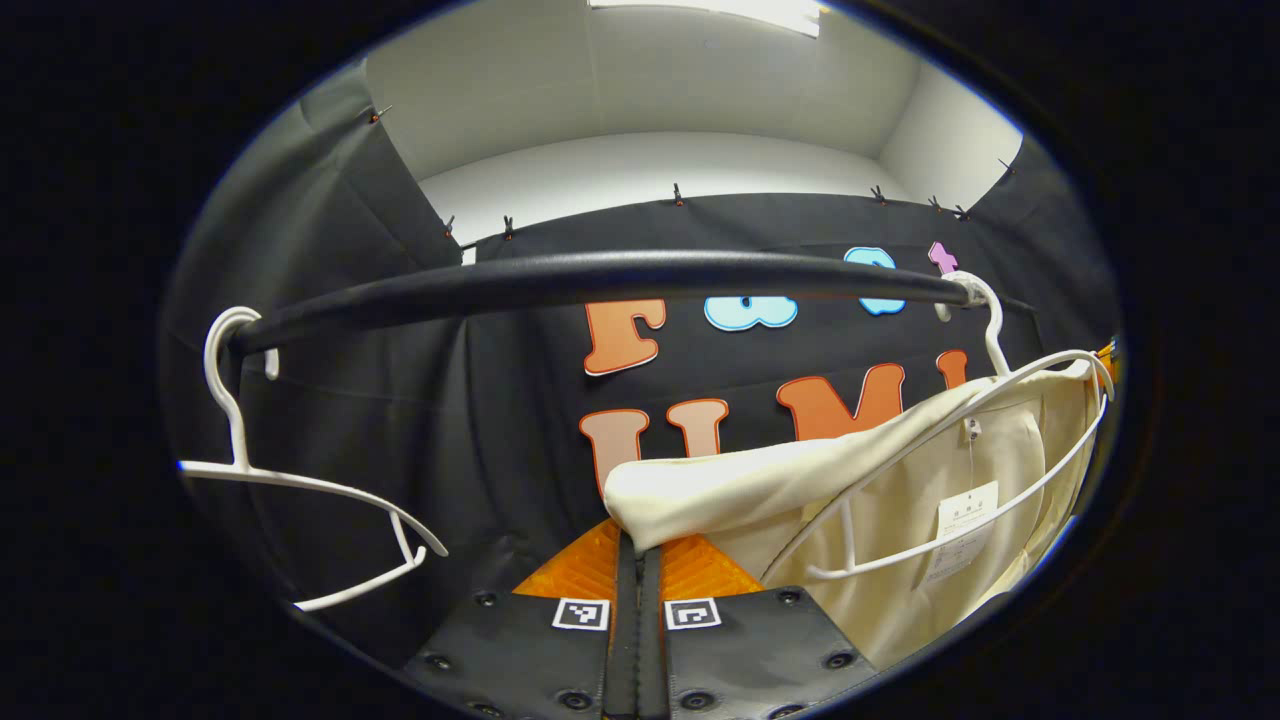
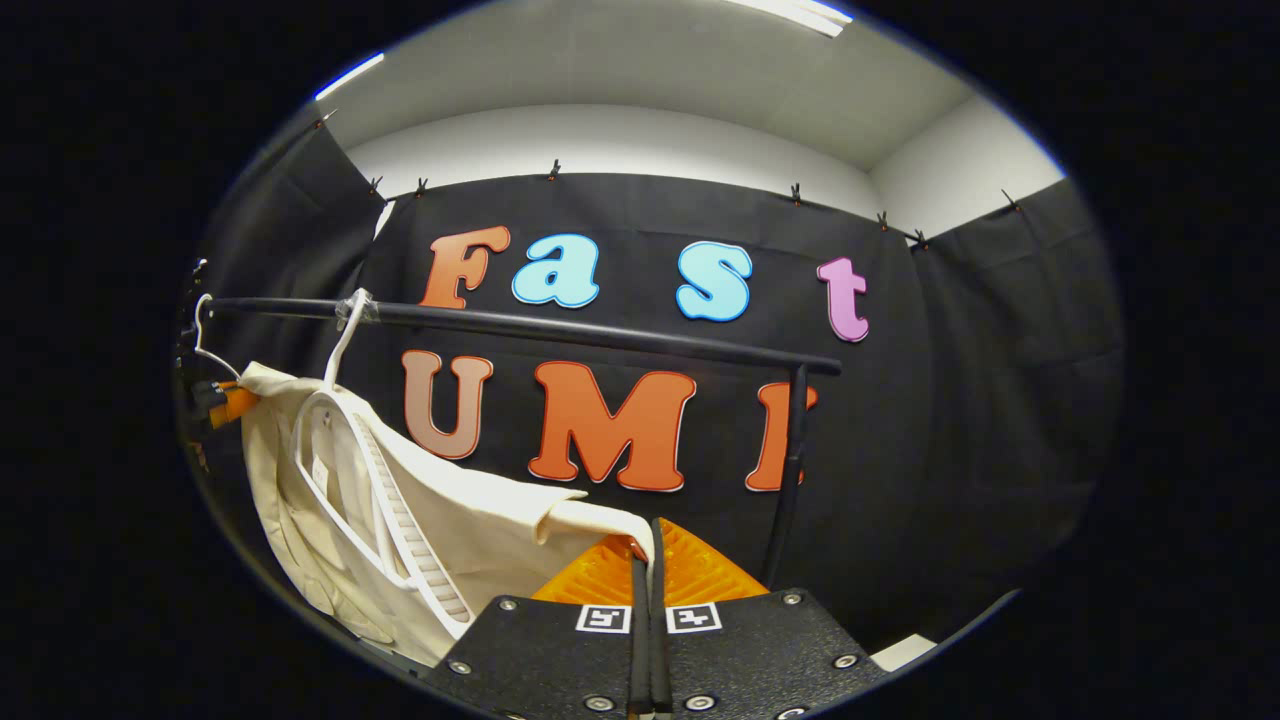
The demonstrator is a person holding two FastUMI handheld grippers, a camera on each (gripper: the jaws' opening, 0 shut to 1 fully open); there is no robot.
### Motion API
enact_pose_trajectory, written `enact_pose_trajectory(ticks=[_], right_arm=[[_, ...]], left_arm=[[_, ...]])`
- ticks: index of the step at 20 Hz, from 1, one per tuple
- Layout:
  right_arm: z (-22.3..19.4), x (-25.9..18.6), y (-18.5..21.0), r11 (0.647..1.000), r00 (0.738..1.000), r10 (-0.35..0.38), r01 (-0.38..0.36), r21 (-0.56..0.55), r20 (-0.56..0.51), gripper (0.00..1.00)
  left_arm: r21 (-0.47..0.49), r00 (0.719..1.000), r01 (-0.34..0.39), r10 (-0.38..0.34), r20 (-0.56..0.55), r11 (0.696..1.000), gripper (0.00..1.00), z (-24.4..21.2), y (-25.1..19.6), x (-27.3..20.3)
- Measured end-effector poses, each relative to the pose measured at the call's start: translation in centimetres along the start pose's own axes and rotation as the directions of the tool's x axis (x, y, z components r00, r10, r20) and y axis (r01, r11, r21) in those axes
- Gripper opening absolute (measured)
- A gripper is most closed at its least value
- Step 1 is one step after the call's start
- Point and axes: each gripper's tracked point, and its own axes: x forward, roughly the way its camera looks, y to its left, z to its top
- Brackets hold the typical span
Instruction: Grasp the clothes on the hanger with both hands and then place them into the laundry hamper below.
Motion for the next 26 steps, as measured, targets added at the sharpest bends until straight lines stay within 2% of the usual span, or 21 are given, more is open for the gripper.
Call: enact_pose_trajectory(ticks=[6, 14, 19, 23, 26], right_arm=[[-5.1, 0.6, 0.3, 0.985, 0.995, 0.092, -0.085, 0.154, -0.040, 0.00], [-10.8, -2.0, -0.8, 0.943, 0.984, 0.160, -0.129, 0.308, -0.077, 0.00], [-14.5, -4.4, -0.7, 0.960, 0.982, 0.158, -0.129, 0.249, -0.101, 0.00], [-18.5, -5.9, -0.8, 0.988, 0.986, 0.081, -0.059, 0.146, -0.147, 0.00], [-20.5, -7.5, 0.2, 0.992, 0.985, 0.064, -0.044, 0.121, -0.163, 0.00]], left_arm=[[-0.042, 0.999, 0.020, -0.022, -0.041, 0.999, 0.06, -4.0, -0.8, 0.3], [-0.057, 0.993, 0.059, -0.064, -0.096, 0.997, 0.06, -8.5, -2.0, -1.4], [-0.037, 0.987, 0.064, -0.069, -0.146, 0.997, 0.06, -12.0, -2.7, -3.6], [-0.090, 0.981, 0.071, -0.086, -0.172, 0.993, 0.06, -14.2, -3.5, -6.8], [-0.070, 0.975, 0.088, -0.101, -0.200, 0.994, 0.06, -15.3, -4.3, -9.7]])
